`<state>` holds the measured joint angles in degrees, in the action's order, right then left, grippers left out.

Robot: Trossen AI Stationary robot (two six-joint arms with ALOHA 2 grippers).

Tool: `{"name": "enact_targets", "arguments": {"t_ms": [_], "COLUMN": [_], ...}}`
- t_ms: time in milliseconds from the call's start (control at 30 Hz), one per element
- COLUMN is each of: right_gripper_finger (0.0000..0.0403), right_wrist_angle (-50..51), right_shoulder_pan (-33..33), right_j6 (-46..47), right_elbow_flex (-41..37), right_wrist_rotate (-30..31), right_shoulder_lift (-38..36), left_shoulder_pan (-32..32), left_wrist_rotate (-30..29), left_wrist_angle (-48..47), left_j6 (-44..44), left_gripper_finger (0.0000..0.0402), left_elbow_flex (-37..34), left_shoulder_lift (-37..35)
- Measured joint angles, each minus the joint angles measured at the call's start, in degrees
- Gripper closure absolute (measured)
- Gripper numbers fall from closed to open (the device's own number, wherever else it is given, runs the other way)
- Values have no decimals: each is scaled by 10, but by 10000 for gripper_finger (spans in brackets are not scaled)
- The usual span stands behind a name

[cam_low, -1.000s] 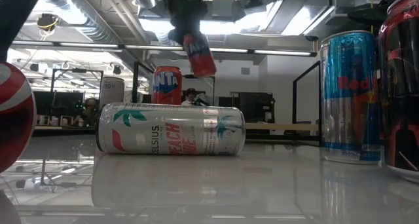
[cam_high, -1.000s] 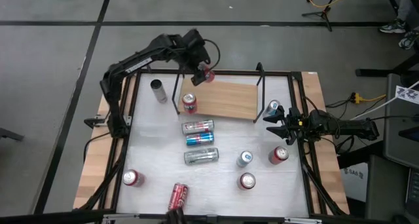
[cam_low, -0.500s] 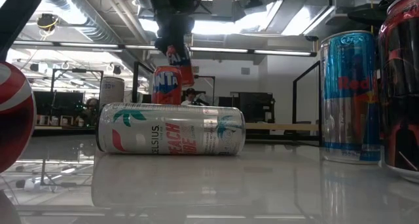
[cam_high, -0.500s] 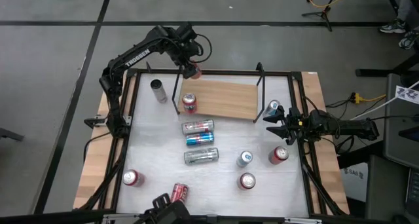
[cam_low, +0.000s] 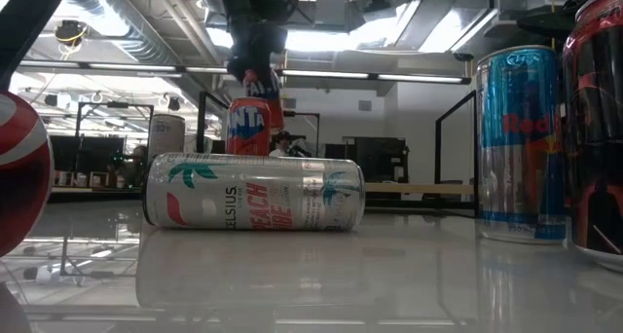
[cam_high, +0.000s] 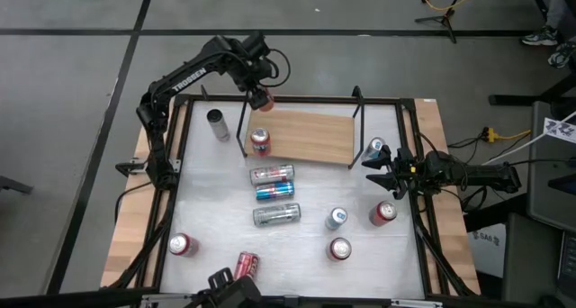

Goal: Place canned beverage on shelf
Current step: Put the right red soda can on the shelf aligned with the red soda can

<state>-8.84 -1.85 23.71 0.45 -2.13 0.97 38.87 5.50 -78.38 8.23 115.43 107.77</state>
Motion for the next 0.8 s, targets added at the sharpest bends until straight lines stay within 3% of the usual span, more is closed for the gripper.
{"name": "enact_targets", "arguments": {"t_ms": [433,800], "right_gripper_finger": [164,164], "right_wrist_angle": [0,0], "right_shoulder_pan": [0,0], "right_j6": [0,0], "right_elbow_flex": [0,0], "right_wrist_rotate": [0,0], "right_shoulder_lift": [0,0], "left_shoulder_pan": [-1,-16], "left_wrist_rotate": [1,-2], "left_wrist_angle": [15,18], "left_j6": [2,59], "left_gripper_finger": [104,104], "left_elbow_flex": [-98,-114], "left_shoulder_lift": [0,0]}}
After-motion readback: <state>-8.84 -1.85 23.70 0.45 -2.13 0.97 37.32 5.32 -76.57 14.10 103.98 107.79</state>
